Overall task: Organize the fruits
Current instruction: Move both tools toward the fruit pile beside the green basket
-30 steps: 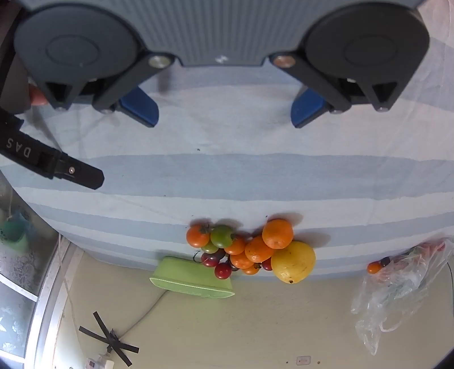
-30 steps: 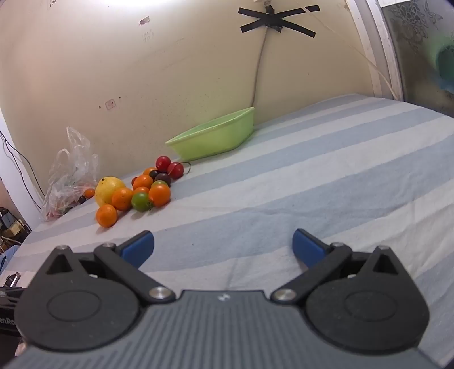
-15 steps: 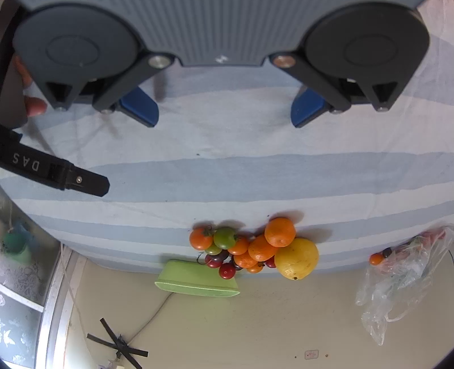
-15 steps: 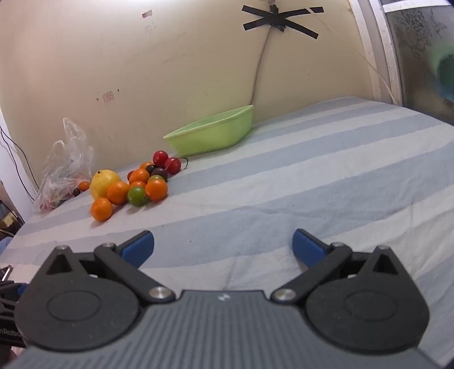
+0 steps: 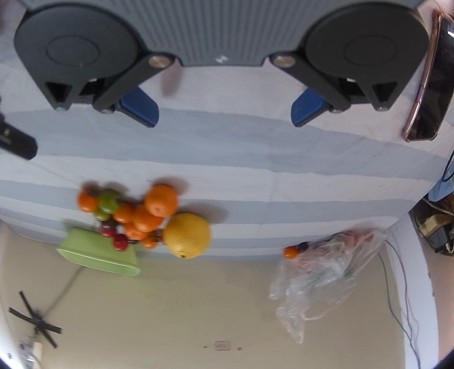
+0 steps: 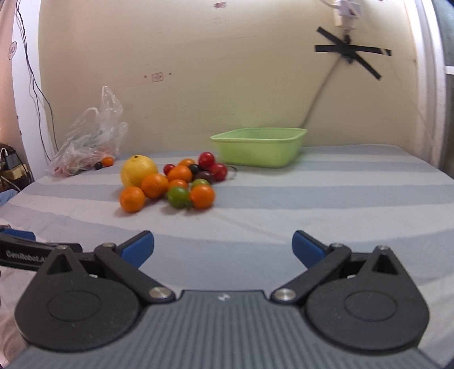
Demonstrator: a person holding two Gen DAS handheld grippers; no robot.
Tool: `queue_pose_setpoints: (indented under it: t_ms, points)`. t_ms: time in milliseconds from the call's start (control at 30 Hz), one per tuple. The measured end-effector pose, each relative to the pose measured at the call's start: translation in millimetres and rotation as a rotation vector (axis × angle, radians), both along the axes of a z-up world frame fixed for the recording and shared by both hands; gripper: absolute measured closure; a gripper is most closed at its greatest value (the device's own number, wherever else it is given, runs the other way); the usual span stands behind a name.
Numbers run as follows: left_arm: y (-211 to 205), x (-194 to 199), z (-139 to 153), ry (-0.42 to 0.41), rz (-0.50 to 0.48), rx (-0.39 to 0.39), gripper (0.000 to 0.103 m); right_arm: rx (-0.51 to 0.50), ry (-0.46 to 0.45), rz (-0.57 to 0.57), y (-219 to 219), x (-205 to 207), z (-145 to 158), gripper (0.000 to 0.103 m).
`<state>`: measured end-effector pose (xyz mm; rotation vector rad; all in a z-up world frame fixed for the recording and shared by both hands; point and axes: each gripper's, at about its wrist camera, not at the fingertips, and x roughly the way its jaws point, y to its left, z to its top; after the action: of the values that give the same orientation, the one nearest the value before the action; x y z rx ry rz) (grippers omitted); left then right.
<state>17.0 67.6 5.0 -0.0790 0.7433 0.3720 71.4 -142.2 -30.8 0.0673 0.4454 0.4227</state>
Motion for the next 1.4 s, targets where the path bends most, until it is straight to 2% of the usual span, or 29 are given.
queue_pose_setpoints:
  t_ms: [100, 167, 367, 1100, 1300, 1400]
  points:
    - [8, 7, -7, 0.006, 0.018, 0.0, 0.0, 0.006, 0.011, -0.005, 4, 13, -4, 0.0]
    - [13, 10, -12, 0.0, 0.019, -0.012, 0.0, 0.008, 0.051, -0.016, 5, 21, -10, 0.0]
    - [14, 11, -15, -0.032, 0.014, -0.012, 0.0, 0.095, 0.094, -0.026, -9, 24, -12, 0.0]
    - [16, 13, -14, -0.039, 0.006, -0.028, 0.0, 0.124, 0.116, -0.015, -13, 27, -11, 0.0]
    - [16, 15, -14, -0.038, 0.007, -0.031, 0.0, 0.108, 0.116, -0.013, -13, 27, -12, 0.011]
    - [20, 15, -13, -0.029, -0.015, -0.032, 0.0, 0.067, 0.115, 0.038, -9, 29, -9, 0.024]
